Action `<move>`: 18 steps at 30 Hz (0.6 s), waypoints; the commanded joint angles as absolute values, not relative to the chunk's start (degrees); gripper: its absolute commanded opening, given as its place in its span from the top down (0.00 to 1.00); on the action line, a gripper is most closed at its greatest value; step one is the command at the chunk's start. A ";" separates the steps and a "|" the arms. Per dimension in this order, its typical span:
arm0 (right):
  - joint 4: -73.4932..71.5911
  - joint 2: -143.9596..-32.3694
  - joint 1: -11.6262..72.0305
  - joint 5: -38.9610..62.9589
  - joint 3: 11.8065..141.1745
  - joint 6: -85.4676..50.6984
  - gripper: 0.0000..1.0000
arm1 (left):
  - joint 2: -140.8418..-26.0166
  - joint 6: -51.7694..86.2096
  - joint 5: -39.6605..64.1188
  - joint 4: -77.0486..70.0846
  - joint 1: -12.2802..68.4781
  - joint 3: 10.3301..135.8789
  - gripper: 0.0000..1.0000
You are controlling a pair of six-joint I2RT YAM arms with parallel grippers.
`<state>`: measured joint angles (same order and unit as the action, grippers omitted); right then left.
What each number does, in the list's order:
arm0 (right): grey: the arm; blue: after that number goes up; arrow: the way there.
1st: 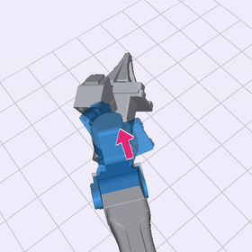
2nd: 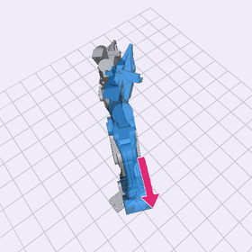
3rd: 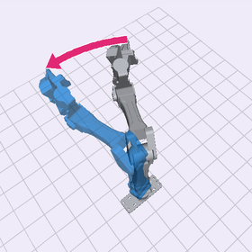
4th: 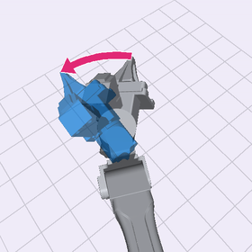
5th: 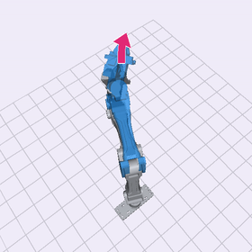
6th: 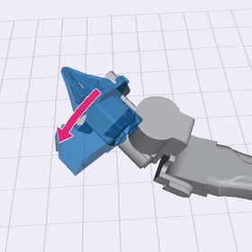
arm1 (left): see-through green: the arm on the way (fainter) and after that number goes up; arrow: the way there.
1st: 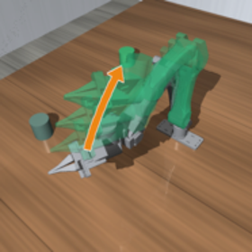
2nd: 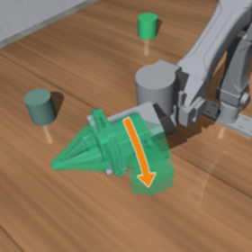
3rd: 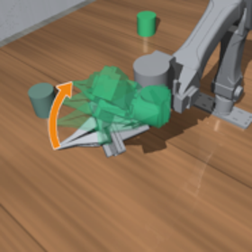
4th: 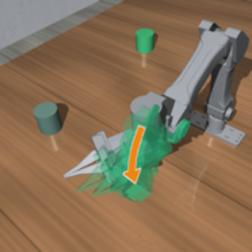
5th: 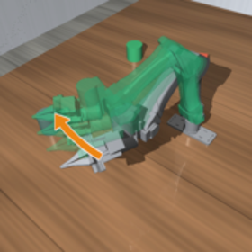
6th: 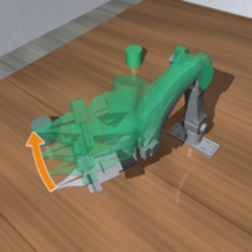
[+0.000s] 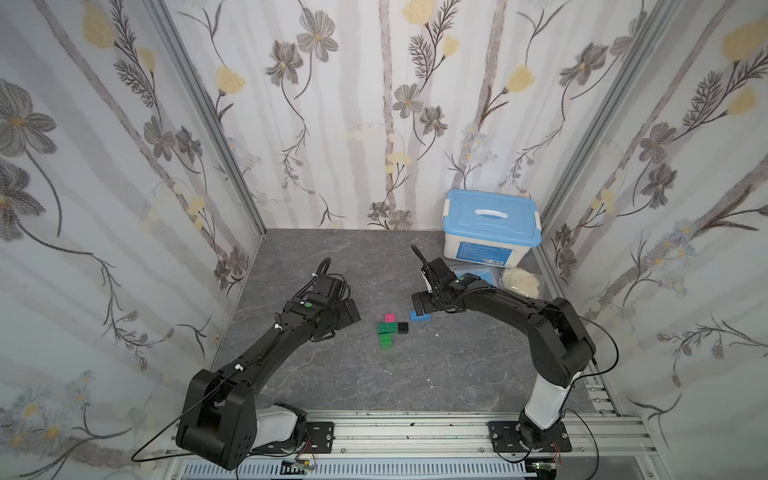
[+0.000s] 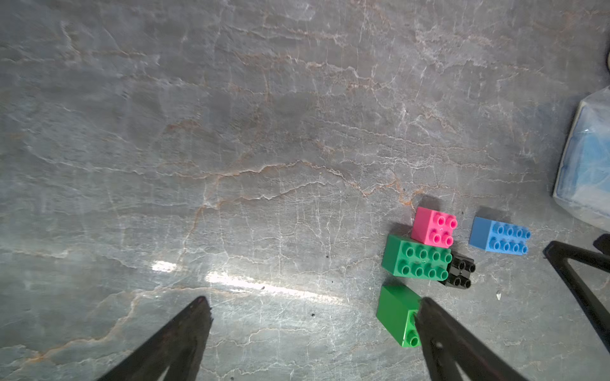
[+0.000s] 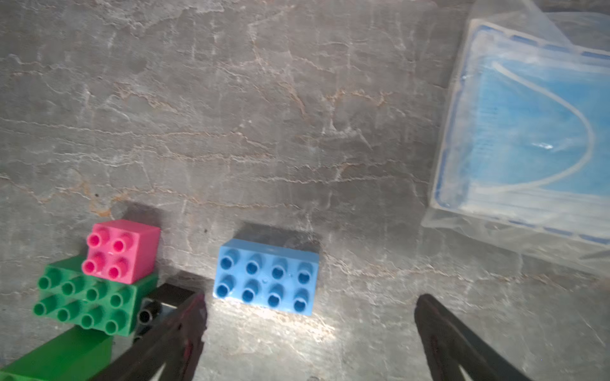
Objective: Assemble the letter f with lego
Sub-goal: Pick up the lego brick from the center of the board.
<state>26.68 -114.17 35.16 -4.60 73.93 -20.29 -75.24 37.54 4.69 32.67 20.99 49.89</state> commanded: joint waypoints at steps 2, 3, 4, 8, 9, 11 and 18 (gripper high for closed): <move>28.51 -117.78 35.45 -0.70 77.34 -20.42 0.01 | -78.32 38.94 9.95 32.77 20.92 51.59 0.00; 28.81 -118.52 35.44 -0.20 77.75 -20.24 0.01 | -78.63 38.94 10.78 32.14 20.93 51.66 0.00; 28.98 -119.13 35.50 0.27 78.02 -20.05 0.00 | -78.88 38.85 11.68 31.68 20.87 51.67 0.00; 29.69 -120.14 36.04 0.66 77.88 -19.85 0.01 | -79.69 38.61 13.93 30.83 20.75 51.90 0.00; 29.74 -120.23 36.05 0.85 77.70 -19.86 0.01 | -79.92 38.50 14.14 30.92 20.74 52.01 0.00; 29.88 -120.38 36.04 1.16 77.60 -19.78 0.01 | -80.33 38.50 14.27 30.76 20.76 52.12 0.00; 31.66 -123.22 36.11 1.17 80.28 -19.73 0.01 | -82.15 38.23 14.92 30.50 20.65 52.89 0.00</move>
